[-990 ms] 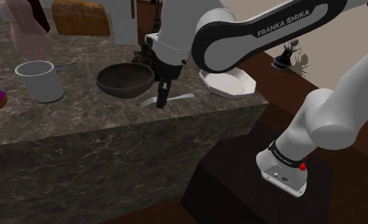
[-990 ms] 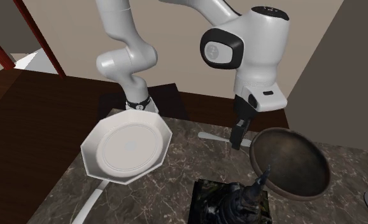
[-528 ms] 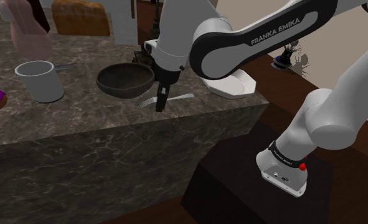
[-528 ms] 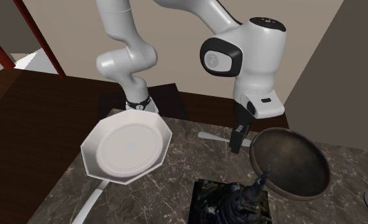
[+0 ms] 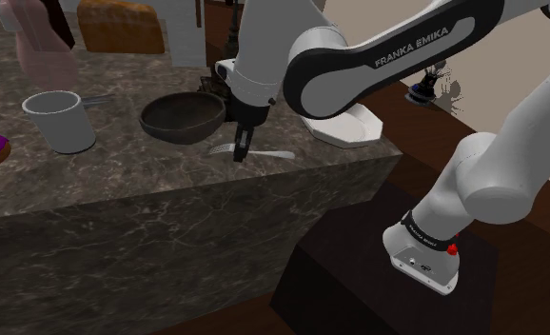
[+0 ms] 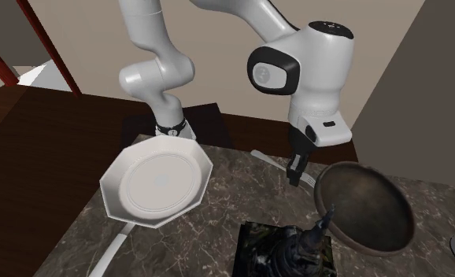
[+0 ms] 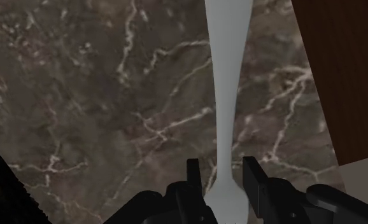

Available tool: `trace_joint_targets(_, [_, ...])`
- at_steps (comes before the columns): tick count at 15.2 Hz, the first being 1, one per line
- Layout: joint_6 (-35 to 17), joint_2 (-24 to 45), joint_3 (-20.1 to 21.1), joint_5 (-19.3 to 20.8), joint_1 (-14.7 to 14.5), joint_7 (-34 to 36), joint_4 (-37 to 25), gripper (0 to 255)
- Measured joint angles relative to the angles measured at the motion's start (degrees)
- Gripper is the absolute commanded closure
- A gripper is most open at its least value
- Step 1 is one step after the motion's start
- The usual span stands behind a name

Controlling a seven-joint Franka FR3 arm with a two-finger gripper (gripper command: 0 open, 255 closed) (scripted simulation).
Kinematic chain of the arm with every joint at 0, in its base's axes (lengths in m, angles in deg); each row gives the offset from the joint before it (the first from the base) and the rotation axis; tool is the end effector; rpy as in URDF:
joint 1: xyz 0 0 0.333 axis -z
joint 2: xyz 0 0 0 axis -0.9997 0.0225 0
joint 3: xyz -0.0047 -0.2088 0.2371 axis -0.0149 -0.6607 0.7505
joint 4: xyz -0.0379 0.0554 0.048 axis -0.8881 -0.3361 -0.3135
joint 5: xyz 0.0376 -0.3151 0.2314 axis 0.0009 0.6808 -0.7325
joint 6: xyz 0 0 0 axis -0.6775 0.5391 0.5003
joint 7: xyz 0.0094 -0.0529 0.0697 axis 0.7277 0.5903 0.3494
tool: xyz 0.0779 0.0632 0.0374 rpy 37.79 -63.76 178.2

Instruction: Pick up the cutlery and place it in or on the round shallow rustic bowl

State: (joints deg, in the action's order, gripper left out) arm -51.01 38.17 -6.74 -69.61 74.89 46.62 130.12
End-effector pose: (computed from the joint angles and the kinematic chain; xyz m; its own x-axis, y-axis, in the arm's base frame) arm 0.4303 0.3050 0.4025 0.7443 0.6574 0.1173 0.6501 -0.7535 0.0982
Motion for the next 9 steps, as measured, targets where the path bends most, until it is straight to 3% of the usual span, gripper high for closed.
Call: trace_joint_targets(9, [2.3,-1.0,0.0,-0.6,-0.1,-0.5,-1.4,255])
